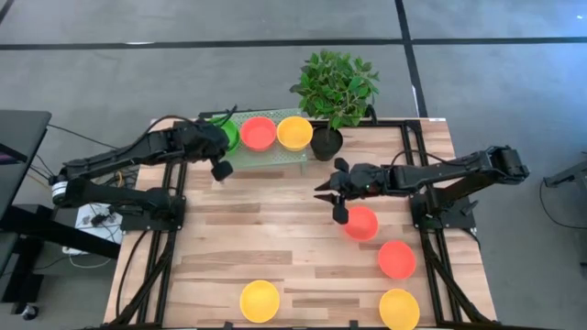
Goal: Pick & Place Mini bowls
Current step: Stack the green bowl on the green bowls on the shelf, then stack the orange bowl on the orange bowls on the shelf
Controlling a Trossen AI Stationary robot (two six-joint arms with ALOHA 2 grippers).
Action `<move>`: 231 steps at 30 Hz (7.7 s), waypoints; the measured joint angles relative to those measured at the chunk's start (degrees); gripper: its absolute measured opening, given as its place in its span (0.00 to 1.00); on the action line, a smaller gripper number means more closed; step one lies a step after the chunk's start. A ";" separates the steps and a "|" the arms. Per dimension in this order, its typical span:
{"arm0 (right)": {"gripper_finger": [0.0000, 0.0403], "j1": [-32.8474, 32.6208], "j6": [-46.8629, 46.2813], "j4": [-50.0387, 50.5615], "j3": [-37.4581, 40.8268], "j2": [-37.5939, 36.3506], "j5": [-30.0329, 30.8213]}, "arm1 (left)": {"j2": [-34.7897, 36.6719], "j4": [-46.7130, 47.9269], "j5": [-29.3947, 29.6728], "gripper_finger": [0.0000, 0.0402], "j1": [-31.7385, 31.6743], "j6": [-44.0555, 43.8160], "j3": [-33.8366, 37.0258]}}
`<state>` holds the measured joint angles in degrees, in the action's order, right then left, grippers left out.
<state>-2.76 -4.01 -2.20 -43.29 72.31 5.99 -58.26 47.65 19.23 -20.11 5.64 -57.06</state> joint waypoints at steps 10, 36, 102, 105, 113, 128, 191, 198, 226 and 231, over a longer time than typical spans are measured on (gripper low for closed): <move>0.23 -0.20 -0.56 0.00 0.00 0.00 -0.01 | -0.60 -2.35 -1.13 0.04 -1.22 1.10 -0.02; 0.23 -0.20 -0.57 0.00 0.00 0.00 -0.01 | -2.39 -5.73 3.30 0.27 5.24 -1.25 -0.04; 0.19 -23.71 -42.80 37.48 -3.71 10.08 1.30 | -2.67 -50.78 -6.01 0.26 37.15 -11.07 22.97; 0.19 -23.94 -43.00 37.94 -3.72 10.36 1.20 | -2.67 -51.09 -6.01 0.26 37.15 -11.07 22.97; 0.19 -22.34 -42.88 41.64 -3.69 11.56 3.05 | -2.67 -51.59 -6.01 0.26 37.15 -11.07 22.97; 0.19 -22.18 -37.42 53.80 -9.00 12.19 8.06 | -2.67 -51.96 -6.02 0.26 37.15 -11.07 22.97; 0.02 -6.32 25.79 69.26 -85.73 47.23 12.04 | 11.19 -38.41 9.20 0.26 47.19 -9.74 22.99; 0.02 -1.28 37.64 67.90 -90.21 51.77 11.95 | 17.97 -32.03 15.86 0.26 47.48 -9.04 23.06; 0.01 11.54 44.48 57.31 -90.47 54.51 11.00 | 16.94 -32.25 15.91 0.26 47.46 -6.98 23.10; 0.01 12.94 43.33 57.56 -90.47 54.51 8.48 | 16.94 -32.20 15.91 0.26 47.44 -7.16 23.10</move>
<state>10.17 39.32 55.37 -133.75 126.82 14.46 -41.32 15.44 35.14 27.33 -1.52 -33.95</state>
